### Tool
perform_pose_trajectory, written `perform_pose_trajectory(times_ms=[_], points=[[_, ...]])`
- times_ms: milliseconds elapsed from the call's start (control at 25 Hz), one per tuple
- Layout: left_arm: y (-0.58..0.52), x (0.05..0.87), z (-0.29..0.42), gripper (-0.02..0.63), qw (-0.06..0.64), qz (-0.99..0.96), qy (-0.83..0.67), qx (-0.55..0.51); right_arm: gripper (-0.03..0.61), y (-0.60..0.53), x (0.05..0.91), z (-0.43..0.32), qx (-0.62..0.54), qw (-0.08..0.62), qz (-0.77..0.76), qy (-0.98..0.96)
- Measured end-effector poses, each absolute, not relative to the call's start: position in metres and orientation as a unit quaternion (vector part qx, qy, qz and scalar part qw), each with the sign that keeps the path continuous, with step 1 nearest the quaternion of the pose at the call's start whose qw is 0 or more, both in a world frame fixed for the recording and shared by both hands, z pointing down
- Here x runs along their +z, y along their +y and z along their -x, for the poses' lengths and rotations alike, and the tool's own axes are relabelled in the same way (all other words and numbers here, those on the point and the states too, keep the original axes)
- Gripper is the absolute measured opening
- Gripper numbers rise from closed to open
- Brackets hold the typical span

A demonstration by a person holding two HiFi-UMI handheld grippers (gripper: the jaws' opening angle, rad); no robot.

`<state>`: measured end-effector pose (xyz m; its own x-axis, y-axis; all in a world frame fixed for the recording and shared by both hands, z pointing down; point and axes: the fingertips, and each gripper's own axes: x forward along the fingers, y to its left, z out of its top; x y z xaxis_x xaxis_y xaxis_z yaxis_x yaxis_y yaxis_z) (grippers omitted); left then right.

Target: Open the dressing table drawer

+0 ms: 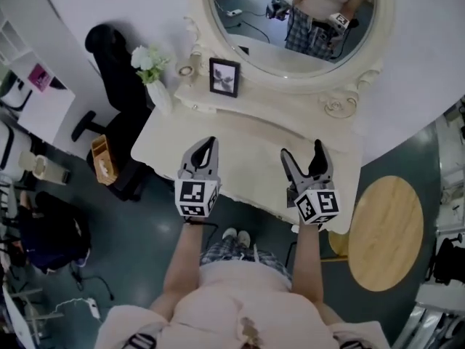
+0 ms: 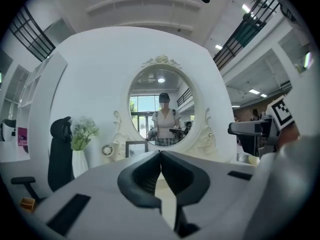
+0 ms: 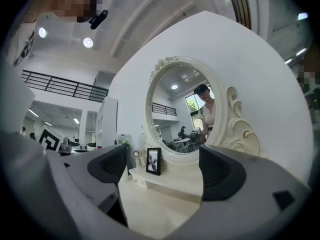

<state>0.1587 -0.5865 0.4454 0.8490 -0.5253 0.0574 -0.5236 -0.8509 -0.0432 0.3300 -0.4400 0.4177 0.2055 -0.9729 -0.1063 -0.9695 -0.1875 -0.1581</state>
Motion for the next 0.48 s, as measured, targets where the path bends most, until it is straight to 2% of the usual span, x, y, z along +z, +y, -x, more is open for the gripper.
perform_pose_trajectory(times_ms=[480], points=[[-0.575, 0.481, -0.264, 0.028, -0.013, 0.985, 0.156, -0.073, 0.408, -0.399, 0.454, -0.395, -0.045, 0.07, 0.846, 0.526]])
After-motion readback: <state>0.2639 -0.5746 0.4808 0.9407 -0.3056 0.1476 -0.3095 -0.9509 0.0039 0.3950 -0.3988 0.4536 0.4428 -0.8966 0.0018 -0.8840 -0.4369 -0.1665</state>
